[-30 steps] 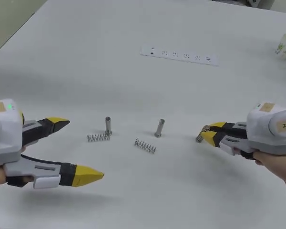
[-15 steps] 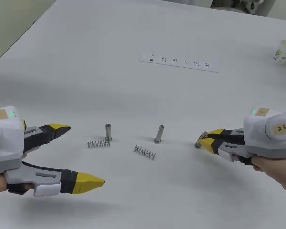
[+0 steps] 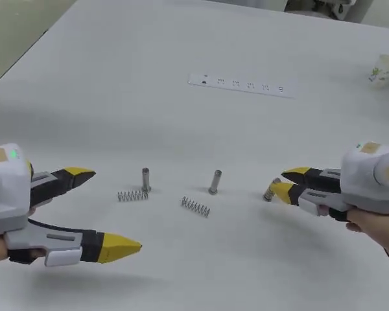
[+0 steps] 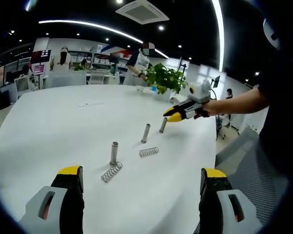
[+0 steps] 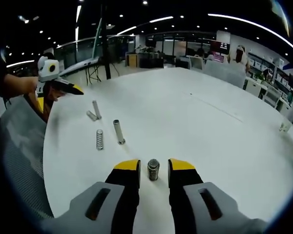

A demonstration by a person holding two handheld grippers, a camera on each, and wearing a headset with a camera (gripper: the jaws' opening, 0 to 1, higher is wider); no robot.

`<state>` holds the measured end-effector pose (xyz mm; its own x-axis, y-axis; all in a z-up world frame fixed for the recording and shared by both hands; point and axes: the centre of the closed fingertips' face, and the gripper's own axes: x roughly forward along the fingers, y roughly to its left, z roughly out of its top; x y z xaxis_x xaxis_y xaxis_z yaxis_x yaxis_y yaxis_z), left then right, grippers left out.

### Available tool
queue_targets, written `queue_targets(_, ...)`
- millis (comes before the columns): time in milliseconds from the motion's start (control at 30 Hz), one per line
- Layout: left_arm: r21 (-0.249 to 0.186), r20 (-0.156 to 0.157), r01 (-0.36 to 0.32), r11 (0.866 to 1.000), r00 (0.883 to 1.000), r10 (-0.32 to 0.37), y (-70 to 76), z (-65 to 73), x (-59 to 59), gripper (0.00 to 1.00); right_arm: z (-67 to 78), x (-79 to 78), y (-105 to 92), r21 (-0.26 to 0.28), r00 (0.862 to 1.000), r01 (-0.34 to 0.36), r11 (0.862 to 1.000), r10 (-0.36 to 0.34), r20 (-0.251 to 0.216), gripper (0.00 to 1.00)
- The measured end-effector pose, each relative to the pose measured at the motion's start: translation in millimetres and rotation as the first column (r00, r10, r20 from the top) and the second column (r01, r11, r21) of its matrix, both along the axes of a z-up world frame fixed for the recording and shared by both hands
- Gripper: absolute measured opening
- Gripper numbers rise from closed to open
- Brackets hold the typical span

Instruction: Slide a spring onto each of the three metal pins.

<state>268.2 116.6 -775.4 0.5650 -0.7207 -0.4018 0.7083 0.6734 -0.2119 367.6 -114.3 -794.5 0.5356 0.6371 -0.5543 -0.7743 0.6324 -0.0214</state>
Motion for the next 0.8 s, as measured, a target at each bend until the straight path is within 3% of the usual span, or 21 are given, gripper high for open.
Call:
queue_targets(500,-0.003,-0.001,0.002,1.0,1.0,-0.002,-1.4,-1.0,-0.4,0.98,27.2,-21.2,8.6,0.105,0.999,-0.028,0.994,0.025,0.034,0.3)
queue_targets(800,-0.008,0.002,-0.008,1.0,1.0,0.008,2.1,0.0,1.4,0.98,29.5,-30.6,8.3,0.131,0.999,-0.036,0.991,0.031,0.037,0.3)
